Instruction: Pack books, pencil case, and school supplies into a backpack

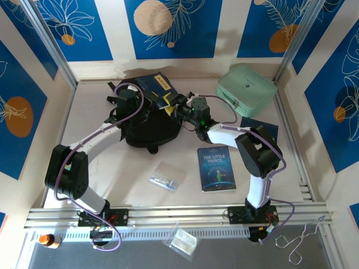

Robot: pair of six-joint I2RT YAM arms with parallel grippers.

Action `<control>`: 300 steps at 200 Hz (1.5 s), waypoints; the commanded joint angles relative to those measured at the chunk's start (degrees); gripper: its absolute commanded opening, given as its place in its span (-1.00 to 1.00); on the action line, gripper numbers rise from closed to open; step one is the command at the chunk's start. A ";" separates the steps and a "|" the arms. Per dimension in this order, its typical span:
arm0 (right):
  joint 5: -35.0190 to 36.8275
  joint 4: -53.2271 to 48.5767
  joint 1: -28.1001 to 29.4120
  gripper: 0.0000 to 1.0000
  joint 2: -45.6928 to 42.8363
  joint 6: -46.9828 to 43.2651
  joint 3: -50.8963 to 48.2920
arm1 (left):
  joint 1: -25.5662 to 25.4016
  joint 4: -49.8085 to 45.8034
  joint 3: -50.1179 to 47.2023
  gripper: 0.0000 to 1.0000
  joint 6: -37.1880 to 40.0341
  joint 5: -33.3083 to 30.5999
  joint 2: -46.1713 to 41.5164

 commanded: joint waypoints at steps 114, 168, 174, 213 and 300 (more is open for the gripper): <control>-9.53 -23.00 -11.34 -0.85 -12.41 -28.50 -3.81 | -1.61 -28.35 -1.23 0.46 30.50 1.98 1.25; -11.68 -29.64 -17.16 -0.85 -17.23 -36.41 -6.33 | -7.20 -23.02 -0.44 0.48 30.75 9.82 9.25; -11.22 -30.23 -17.47 -0.85 -17.83 -36.97 -6.64 | -7.86 -22.33 -0.06 0.48 30.42 10.26 10.08; -10.83 -31.72 -20.80 -0.85 -20.46 -36.93 -9.32 | -12.04 -14.54 1.95 0.46 26.32 14.59 15.88; -9.77 -36.76 -25.52 -0.85 -24.87 -39.09 -12.18 | -14.42 -24.38 13.50 0.51 37.49 13.68 18.22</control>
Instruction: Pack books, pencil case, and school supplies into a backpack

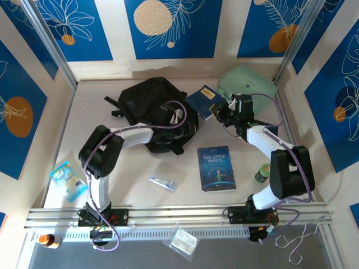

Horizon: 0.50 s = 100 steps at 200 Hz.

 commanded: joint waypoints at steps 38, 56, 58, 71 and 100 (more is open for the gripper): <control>0.85 -3.23 -2.49 -0.85 -5.79 -4.51 -1.31 | -0.23 -21.27 5.79 0.54 24.67 -4.58 -6.42; 1.05 -3.46 -2.67 -0.85 -6.21 -4.72 -1.77 | -0.25 -23.79 6.90 0.50 28.60 -2.68 -6.25; 1.12 -3.43 -2.75 -0.85 -6.18 -4.72 -1.80 | -0.25 -23.76 6.97 0.49 28.74 -2.29 -6.17; 1.14 -3.54 -2.77 -0.85 -6.21 -4.65 -2.03 | -0.32 -22.44 7.27 0.45 28.72 -0.39 -5.64; 1.14 -3.79 -2.96 -0.85 -6.39 -4.23 -2.01 | -0.68 -20.29 9.55 0.23 26.22 0.55 -2.25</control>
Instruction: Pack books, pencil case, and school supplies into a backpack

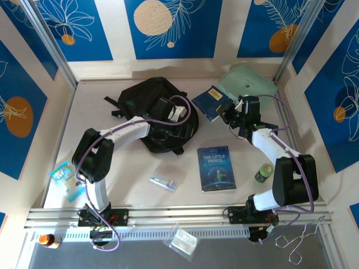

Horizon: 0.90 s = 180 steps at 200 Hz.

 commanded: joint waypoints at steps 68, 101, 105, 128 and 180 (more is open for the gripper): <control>-0.10 -0.97 -1.01 -0.85 -2.64 -1.29 -0.54 | -0.88 -11.01 7.82 -0.08 9.27 -3.23 5.45; -0.48 -0.89 -1.05 -0.85 -2.18 -1.11 -0.55 | -0.88 -22.15 7.73 -0.07 20.97 -8.02 1.99; -0.57 -0.94 -1.04 -0.85 -2.13 -1.03 -0.42 | -0.83 -23.61 7.69 -0.07 22.24 -8.50 1.60; -0.79 -0.68 -1.04 -0.85 -1.72 -0.54 -0.31 | -0.82 -30.17 6.86 -0.06 29.15 -11.40 -0.85; -1.71 -0.11 -1.03 -0.85 -0.89 0.33 0.05 | -0.82 -34.29 6.24 -0.06 38.40 -15.40 -3.38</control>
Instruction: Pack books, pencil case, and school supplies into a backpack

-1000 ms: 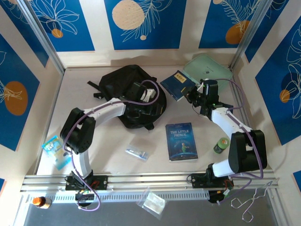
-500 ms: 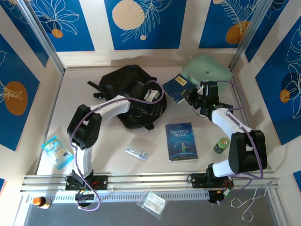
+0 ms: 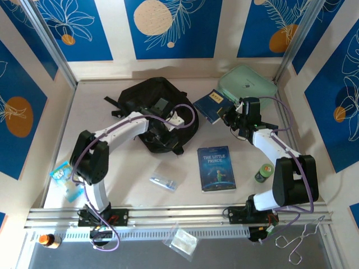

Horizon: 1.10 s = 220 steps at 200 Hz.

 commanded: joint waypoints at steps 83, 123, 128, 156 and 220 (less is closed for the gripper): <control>-1.86 1.76 -0.27 -0.86 -0.85 0.97 0.66 | -1.44 -5.20 2.97 -0.14 13.14 -3.67 3.28; -1.91 1.79 -0.39 -0.86 -0.69 1.49 0.88 | -1.46 -4.43 3.68 -0.35 13.93 -7.20 5.12; -2.10 1.78 -0.41 -0.85 -0.56 1.60 0.85 | -1.46 -4.13 3.77 -0.40 13.82 -7.86 5.36; -2.99 2.18 -0.44 -0.86 -0.09 2.47 1.06 | -1.46 -3.10 4.02 -0.56 13.85 -10.17 5.79; -1.65 0.39 -0.97 -0.86 -1.78 1.39 0.86 | -0.75 1.32 3.18 -0.88 12.05 -8.27 -0.67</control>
